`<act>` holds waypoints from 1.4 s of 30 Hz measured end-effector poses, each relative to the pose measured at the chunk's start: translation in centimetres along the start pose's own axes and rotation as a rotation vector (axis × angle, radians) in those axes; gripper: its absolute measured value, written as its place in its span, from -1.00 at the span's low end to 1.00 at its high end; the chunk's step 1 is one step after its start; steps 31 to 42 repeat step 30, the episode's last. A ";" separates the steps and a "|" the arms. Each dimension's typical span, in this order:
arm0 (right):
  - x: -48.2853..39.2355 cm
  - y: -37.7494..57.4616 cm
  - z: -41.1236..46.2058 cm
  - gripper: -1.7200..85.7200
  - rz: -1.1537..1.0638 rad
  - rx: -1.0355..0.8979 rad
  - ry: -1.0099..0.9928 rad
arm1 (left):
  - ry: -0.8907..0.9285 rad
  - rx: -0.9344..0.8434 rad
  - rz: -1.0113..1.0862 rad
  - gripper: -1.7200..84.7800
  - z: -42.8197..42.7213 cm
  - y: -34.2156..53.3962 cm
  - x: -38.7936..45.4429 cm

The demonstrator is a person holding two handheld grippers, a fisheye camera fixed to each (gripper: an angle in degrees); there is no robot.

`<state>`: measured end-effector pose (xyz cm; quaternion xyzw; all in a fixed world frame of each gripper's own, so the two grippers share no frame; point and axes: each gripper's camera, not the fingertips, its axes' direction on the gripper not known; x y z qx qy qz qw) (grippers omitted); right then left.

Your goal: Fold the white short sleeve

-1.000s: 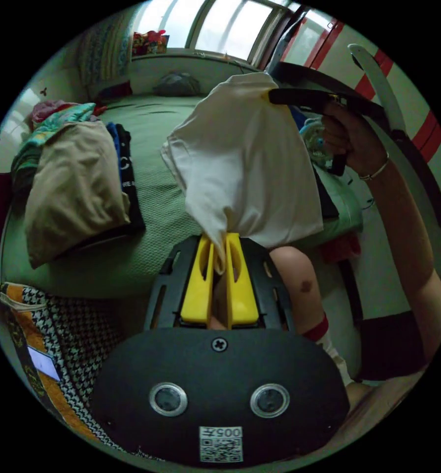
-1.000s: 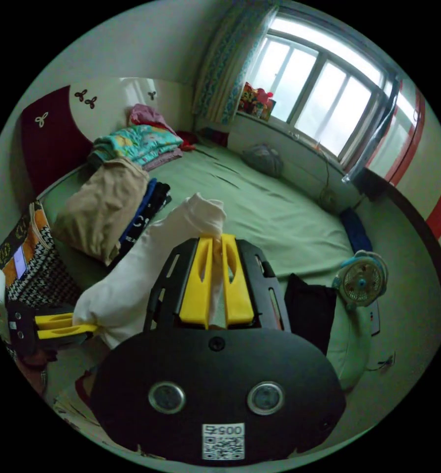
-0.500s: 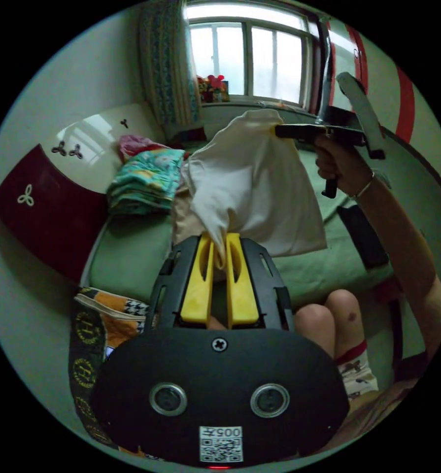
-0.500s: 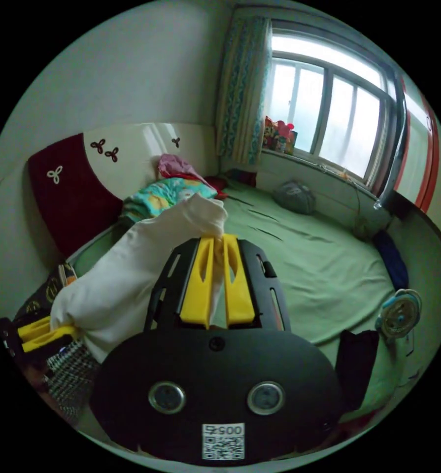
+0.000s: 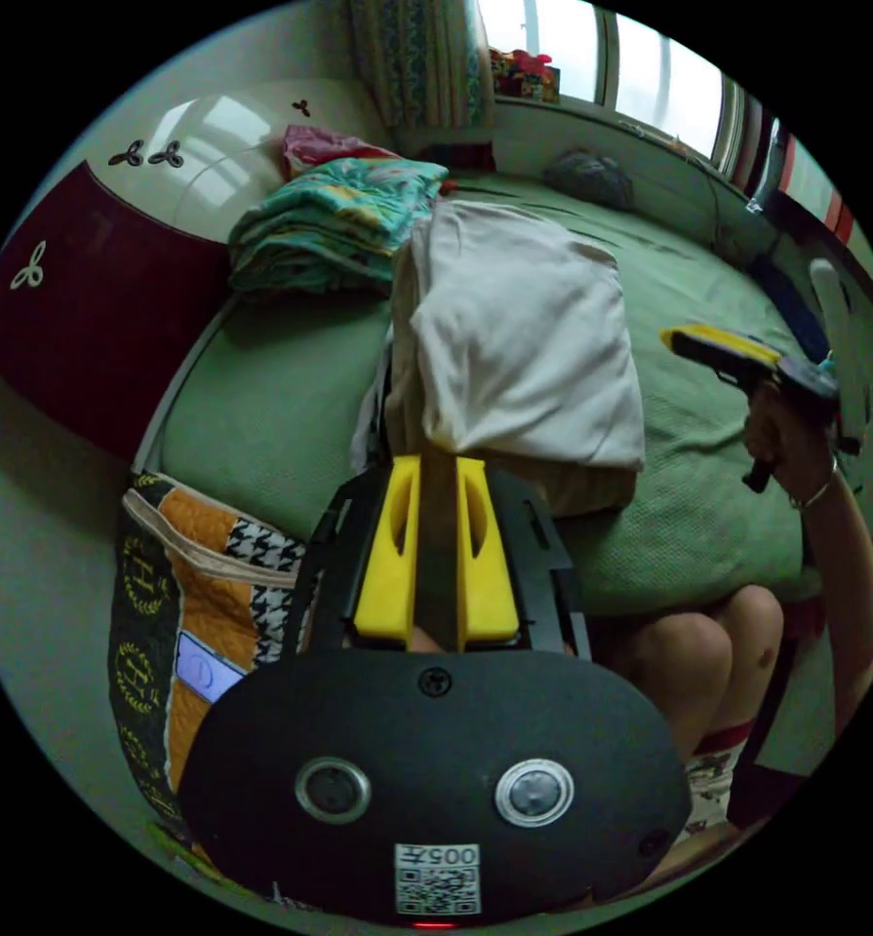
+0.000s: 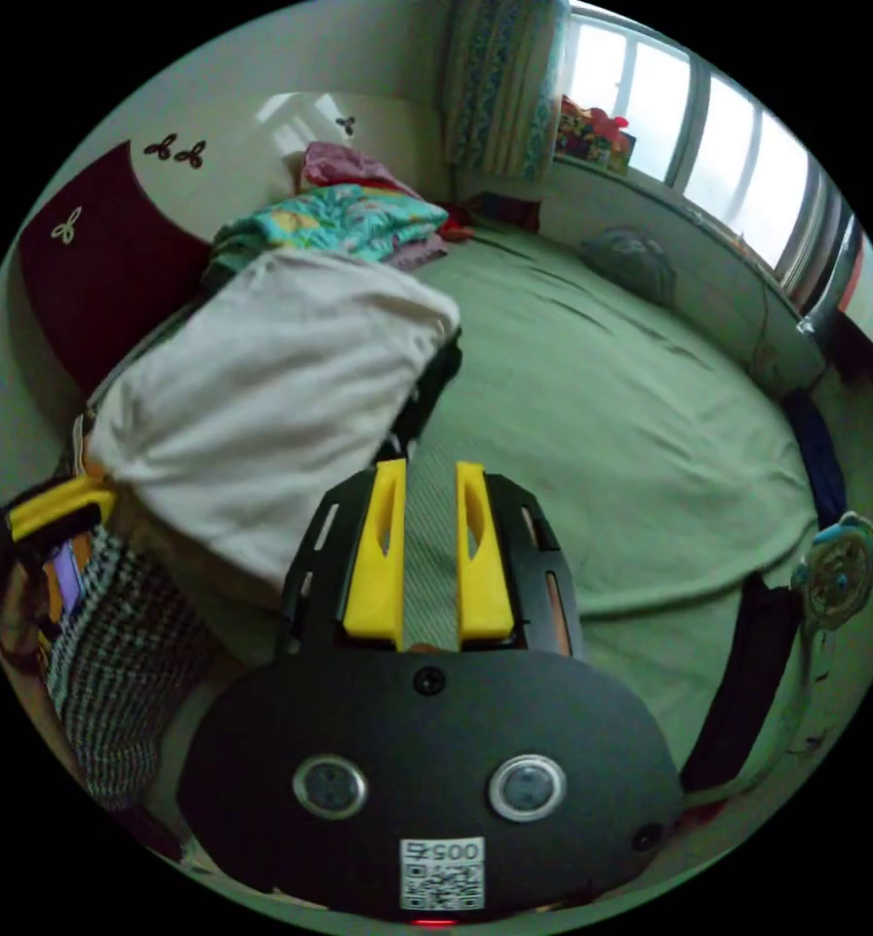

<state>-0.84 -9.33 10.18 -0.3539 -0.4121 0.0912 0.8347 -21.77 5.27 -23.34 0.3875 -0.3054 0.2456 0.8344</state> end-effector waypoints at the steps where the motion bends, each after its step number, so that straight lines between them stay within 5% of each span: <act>1: 1.6 1.9 0.5 -0.87 0.024 -0.027 -0.013 | -0.003 -0.013 -0.002 -0.83 0.5 0.4 0.4; 8: 10.8 9.7 1.5 -0.85 0.203 -0.105 0.054 | 0.072 -0.039 0.062 -0.85 2.9 0.8 6.5; 21: 25.4 19.9 0.4 -0.82 0.519 -0.061 0.100 | 0.314 -0.035 0.471 -0.78 9.1 -8.9 35.0; 28: 32.5 24.2 0.8 -0.82 0.608 -0.032 0.172 | 0.287 0.015 0.598 -0.78 13.2 -14.1 46.4; 42: 34.2 24.5 1.1 -0.81 0.640 -0.055 0.176 | 0.300 0.006 0.607 -0.78 15.0 -15.1 48.6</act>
